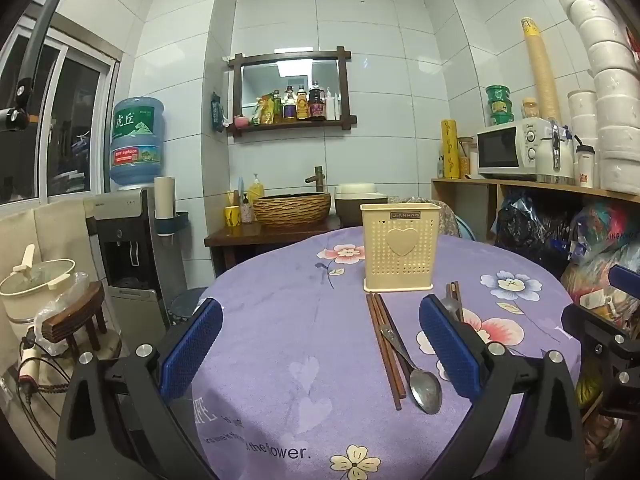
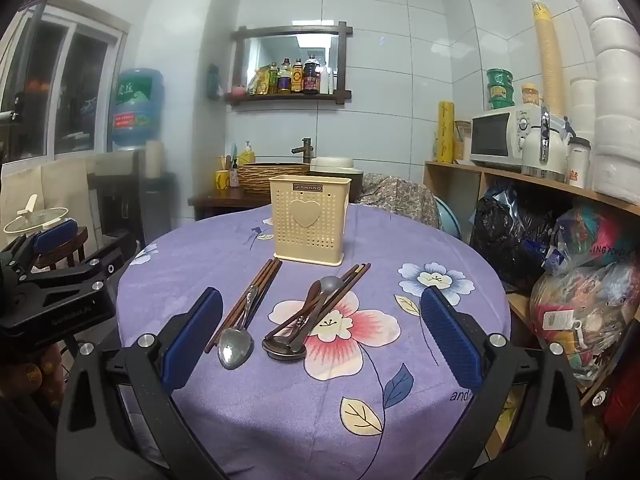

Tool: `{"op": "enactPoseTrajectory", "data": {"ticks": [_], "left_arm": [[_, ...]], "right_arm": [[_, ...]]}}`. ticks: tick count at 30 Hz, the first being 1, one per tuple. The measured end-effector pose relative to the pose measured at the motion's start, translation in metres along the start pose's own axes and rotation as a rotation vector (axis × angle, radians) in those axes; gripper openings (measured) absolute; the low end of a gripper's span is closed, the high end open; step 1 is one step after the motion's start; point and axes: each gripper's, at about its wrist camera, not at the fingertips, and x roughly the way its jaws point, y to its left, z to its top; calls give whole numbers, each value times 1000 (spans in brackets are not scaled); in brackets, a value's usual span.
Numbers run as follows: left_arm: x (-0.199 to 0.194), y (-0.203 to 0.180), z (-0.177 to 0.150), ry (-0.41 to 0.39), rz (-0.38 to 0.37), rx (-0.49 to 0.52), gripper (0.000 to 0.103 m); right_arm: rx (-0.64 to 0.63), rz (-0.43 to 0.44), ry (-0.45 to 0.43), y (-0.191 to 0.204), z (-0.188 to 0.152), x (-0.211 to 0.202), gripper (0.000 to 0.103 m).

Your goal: Organize utensils

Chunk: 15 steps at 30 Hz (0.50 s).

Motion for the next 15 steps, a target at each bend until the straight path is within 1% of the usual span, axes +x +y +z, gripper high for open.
{"op": "enactPoseTrajectory", "data": {"ticks": [3,9,15], "left_arm": [[-5,0,1,-28,5,3,98],[-5,-5,-1,-24,10,16,98],[-3,-5,-5,-25,9,7,98]], "right_arm": [[-2,-3,-2,0,1,1,98],[7,1,-4,0,-1,-1,98],[4,-2,-5,0,-1,-1,98]]}}
